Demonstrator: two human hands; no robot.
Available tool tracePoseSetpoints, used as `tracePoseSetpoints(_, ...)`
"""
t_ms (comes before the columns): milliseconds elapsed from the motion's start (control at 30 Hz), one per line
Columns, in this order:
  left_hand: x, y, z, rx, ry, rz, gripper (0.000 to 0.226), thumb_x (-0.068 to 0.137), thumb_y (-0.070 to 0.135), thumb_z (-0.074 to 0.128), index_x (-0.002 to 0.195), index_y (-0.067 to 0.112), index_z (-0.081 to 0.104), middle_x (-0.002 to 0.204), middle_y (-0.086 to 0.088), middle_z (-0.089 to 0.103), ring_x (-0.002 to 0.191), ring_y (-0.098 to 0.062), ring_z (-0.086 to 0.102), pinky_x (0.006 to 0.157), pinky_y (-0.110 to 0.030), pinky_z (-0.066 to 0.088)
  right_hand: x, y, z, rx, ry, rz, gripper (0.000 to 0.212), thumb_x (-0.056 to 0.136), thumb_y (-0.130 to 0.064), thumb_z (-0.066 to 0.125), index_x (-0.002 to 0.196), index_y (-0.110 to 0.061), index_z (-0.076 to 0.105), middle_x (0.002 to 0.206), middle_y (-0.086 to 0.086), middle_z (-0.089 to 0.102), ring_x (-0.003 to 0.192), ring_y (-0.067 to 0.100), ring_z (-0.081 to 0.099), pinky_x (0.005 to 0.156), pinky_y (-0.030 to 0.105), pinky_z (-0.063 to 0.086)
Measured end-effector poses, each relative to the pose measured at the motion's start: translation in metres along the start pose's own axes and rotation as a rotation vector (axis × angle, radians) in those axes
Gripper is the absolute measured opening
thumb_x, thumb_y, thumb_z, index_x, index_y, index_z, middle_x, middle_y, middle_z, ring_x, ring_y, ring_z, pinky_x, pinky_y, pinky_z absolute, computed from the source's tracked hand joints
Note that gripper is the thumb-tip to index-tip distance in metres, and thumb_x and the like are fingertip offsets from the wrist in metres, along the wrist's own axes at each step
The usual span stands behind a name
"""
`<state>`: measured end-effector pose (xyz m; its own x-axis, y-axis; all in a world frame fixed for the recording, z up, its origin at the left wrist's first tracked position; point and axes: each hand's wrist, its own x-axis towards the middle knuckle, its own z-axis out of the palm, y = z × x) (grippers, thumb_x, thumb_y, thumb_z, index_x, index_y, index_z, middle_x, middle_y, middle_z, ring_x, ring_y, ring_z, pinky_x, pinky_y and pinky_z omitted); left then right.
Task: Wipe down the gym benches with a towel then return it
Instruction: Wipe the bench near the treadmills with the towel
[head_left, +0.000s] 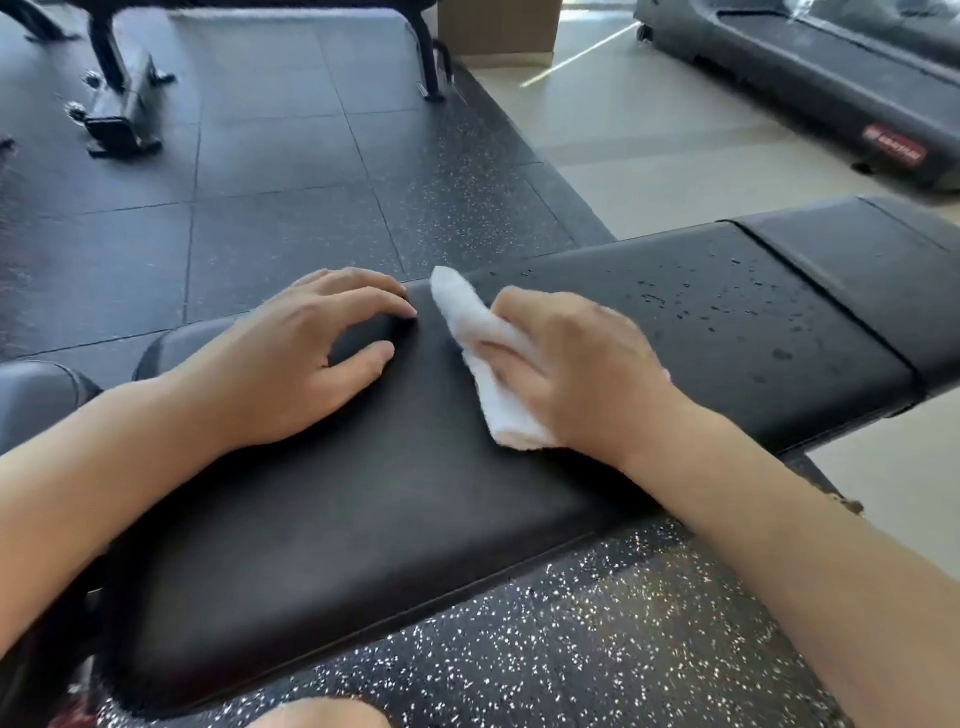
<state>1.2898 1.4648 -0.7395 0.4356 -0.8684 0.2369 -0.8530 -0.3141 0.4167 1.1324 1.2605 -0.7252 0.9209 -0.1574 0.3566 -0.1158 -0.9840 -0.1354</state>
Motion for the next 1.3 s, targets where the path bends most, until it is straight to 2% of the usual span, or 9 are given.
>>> tracePoseSetpoints(133, 0.001, -0.006, -0.003, -0.008, -0.019, 0.002, 0.04, 0.095, 0.032, 0.053, 0.134, 0.026, 0.063, 0.141, 0.014, 0.055, 0.135, -0.009, 0.05, 0.117, -0.034, 0.037, -0.003, -0.037, 0.012, 0.007, -0.15, -0.236, 0.045, 0.092, -0.05, 0.037, 0.132, -0.046, 0.055, 0.078, -0.011, 0.034, 0.08, 0.014, 0.051, 0.062, 0.03, 0.031)
tracePoseSetpoints(267, 0.001, -0.013, -0.004, 0.016, -0.005, -0.045, 0.036, 0.099, 0.038, 0.057, 0.134, 0.03, 0.06, 0.141, 0.019, 0.053, 0.135, -0.006, 0.048, 0.119, -0.033, 0.035, 0.05, 0.008, 0.014, 0.092, -0.043, 0.049, 0.017, 0.097, -0.045, 0.052, 0.107, -0.032, 0.055, 0.083, -0.007, 0.052, 0.092, 0.028, 0.063, 0.069, 0.033, 0.034)
tracePoseSetpoints(467, 0.003, -0.016, -0.011, 0.0, -0.034, -0.094, 0.04, 0.092, 0.039, 0.05, 0.13, 0.035, 0.06, 0.134, 0.021, 0.056, 0.126, -0.001, 0.053, 0.109, -0.019, 0.036, 0.05, -0.027, 0.041, 0.043, 0.003, -0.212, 0.062, 0.089, -0.044, 0.045, 0.15, -0.041, 0.036, 0.084, -0.015, 0.047, 0.073, 0.02, 0.056, 0.065, 0.028, 0.035)
tracePoseSetpoints(600, 0.003, -0.016, -0.011, 0.002, -0.004, -0.139, 0.039, 0.091, 0.039, 0.051, 0.13, 0.033, 0.059, 0.132, 0.018, 0.056, 0.124, -0.005, 0.053, 0.112, -0.032, 0.04, 0.1, 0.015, 0.037, 0.005, -0.093, 0.085, 0.038, 0.094, -0.042, 0.044, 0.129, -0.029, 0.052, 0.092, -0.007, 0.056, 0.096, 0.031, 0.064, 0.074, 0.031, 0.035)
tracePoseSetpoints(733, 0.003, -0.016, -0.009, -0.014, 0.011, -0.125, 0.031, 0.092, 0.035, 0.053, 0.123, 0.032, 0.058, 0.122, 0.019, 0.058, 0.113, 0.001, 0.053, 0.1, -0.017, 0.037, 0.072, -0.023, 0.053, 0.043, -0.057, -0.217, 0.047, 0.095, -0.049, 0.039, 0.139, -0.035, 0.045, 0.086, -0.01, 0.05, 0.08, 0.026, 0.056, 0.071, 0.033, 0.039)
tracePoseSetpoints(867, 0.003, -0.017, -0.009, -0.012, 0.001, -0.151, 0.03, 0.091, 0.039, 0.051, 0.119, 0.032, 0.057, 0.127, 0.015, 0.059, 0.12, -0.01, 0.056, 0.108, -0.035, 0.043, 0.1, 0.021, 0.03, 0.044, -0.135, 0.053, 0.024, 0.097, -0.046, 0.044, 0.106, -0.024, 0.05, 0.08, -0.005, 0.047, 0.087, 0.032, 0.056, 0.074, 0.035, 0.033)
tracePoseSetpoints(1067, 0.006, -0.018, -0.007, -0.013, 0.009, -0.134, 0.027, 0.091, 0.038, 0.051, 0.115, 0.025, 0.057, 0.114, 0.01, 0.059, 0.108, -0.013, 0.057, 0.096, -0.035, 0.044, 0.052, -0.03, 0.044, 0.003, -0.039, -0.27, 0.051, 0.096, -0.05, 0.039, 0.145, -0.034, 0.04, 0.087, -0.013, 0.054, 0.072, 0.017, 0.043, 0.066, 0.029, 0.032)
tracePoseSetpoints(1200, 0.004, -0.02, -0.007, -0.01, 0.016, -0.137, 0.024, 0.095, 0.031, 0.056, 0.119, 0.032, 0.057, 0.123, 0.014, 0.058, 0.117, -0.011, 0.056, 0.105, -0.035, 0.043, 0.068, 0.014, 0.032, 0.046, -0.069, 0.011, 0.032, 0.096, -0.046, 0.046, 0.121, -0.029, 0.054, 0.08, -0.006, 0.053, 0.078, 0.025, 0.055, 0.069, 0.031, 0.035)
tracePoseSetpoints(1300, 0.004, -0.02, -0.007, -0.016, 0.017, -0.108, 0.024, 0.096, 0.026, 0.057, 0.12, 0.03, 0.058, 0.124, 0.013, 0.058, 0.117, -0.012, 0.056, 0.106, -0.036, 0.043, 0.033, -0.01, 0.022, 0.101, -0.035, -0.186, 0.015, 0.098, -0.043, 0.051, 0.098, -0.031, 0.042, 0.072, -0.01, 0.042, 0.074, 0.024, 0.05, 0.061, 0.036, 0.03)
